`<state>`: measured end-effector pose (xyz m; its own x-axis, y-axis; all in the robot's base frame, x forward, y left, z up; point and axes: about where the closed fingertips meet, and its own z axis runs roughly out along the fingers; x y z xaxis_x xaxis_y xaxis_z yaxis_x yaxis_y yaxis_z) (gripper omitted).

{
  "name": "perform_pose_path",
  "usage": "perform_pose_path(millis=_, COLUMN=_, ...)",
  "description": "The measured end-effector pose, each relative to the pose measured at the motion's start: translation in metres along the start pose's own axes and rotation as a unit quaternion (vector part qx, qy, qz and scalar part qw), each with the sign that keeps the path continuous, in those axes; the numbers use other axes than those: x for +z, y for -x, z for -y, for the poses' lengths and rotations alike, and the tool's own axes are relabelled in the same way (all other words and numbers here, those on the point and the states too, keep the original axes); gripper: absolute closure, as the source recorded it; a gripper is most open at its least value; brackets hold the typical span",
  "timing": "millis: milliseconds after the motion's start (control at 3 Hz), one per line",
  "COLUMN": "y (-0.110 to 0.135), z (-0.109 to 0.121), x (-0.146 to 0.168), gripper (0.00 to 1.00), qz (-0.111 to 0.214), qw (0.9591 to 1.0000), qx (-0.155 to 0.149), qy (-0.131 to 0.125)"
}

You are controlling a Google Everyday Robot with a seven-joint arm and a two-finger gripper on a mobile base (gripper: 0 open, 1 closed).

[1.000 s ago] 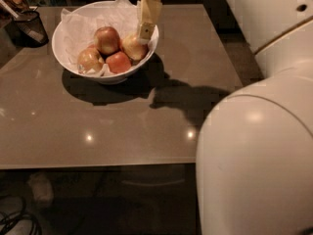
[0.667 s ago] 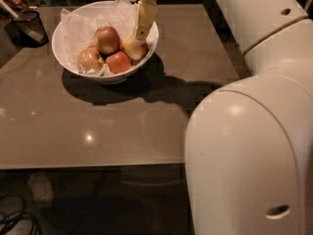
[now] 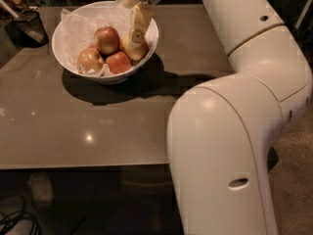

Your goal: Pick apple from white bowl

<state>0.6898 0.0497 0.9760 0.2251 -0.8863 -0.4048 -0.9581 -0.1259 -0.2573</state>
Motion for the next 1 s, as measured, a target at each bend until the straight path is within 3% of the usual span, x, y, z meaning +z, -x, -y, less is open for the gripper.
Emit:
perform_pose_path(millis=667, y=-0.005, z=0.010, x=0.022, gripper=0.16, qz=0.015, qw=0.9996, qx=0.018, qy=0.015)
perform_pose_path(millis=1000, y=-0.010, z=0.012, x=0.030, gripper=0.28, qz=0.019, qw=0.9992, qx=0.029, qy=0.021)
